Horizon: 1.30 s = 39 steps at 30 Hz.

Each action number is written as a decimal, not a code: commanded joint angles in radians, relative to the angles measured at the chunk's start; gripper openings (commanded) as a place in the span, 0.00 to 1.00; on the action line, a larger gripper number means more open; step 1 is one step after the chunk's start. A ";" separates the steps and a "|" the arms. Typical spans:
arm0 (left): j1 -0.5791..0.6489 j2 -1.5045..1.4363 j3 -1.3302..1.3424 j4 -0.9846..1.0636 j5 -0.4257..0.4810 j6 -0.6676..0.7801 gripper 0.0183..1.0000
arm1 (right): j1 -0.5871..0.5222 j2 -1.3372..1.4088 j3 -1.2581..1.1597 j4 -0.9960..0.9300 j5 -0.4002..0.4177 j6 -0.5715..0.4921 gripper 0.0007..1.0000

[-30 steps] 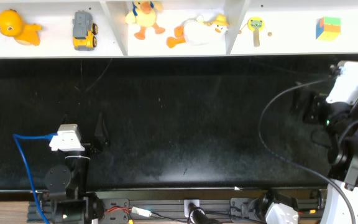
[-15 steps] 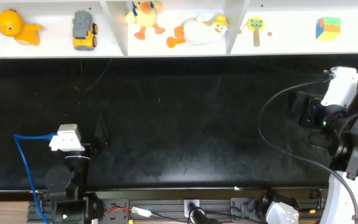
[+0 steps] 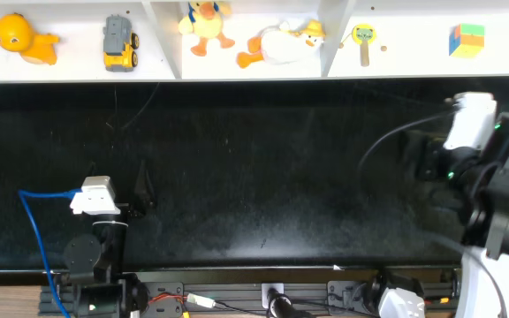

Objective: Store Toys

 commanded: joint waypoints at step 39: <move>0.003 -0.012 -0.005 0.002 -0.005 -0.011 1.00 | 0.283 -0.948 -1.165 1.022 0.075 0.256 1.00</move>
